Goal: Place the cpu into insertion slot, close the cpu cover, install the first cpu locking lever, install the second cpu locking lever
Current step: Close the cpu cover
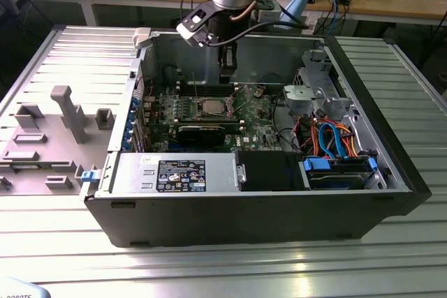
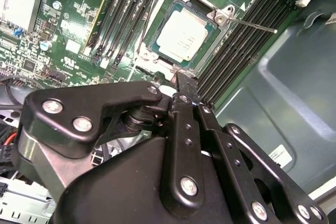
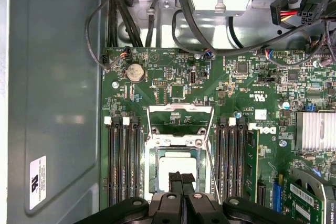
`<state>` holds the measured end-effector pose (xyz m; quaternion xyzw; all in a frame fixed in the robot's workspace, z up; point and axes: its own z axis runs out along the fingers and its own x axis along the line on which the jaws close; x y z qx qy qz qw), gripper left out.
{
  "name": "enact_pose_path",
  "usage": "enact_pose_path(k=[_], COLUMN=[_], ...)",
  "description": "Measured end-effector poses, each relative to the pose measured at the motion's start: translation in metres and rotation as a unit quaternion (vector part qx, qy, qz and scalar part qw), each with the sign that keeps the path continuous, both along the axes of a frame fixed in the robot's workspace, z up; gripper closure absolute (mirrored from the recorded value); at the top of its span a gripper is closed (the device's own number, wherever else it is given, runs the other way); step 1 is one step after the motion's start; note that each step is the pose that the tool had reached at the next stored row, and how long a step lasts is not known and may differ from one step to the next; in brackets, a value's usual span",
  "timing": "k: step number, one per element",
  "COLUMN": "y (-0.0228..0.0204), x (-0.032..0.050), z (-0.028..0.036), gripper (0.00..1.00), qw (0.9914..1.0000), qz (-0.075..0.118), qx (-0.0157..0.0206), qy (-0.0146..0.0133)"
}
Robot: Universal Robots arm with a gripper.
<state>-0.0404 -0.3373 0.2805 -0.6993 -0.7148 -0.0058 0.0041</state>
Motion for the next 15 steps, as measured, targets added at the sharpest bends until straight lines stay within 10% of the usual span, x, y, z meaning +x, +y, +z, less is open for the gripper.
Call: enact_pose_path(k=[15], y=[0.0000], x=[0.0038], z=[-0.0001], gripper=[0.89], qw=[1.00000], qz=[0.000], qx=[0.0000], qy=[0.0000])
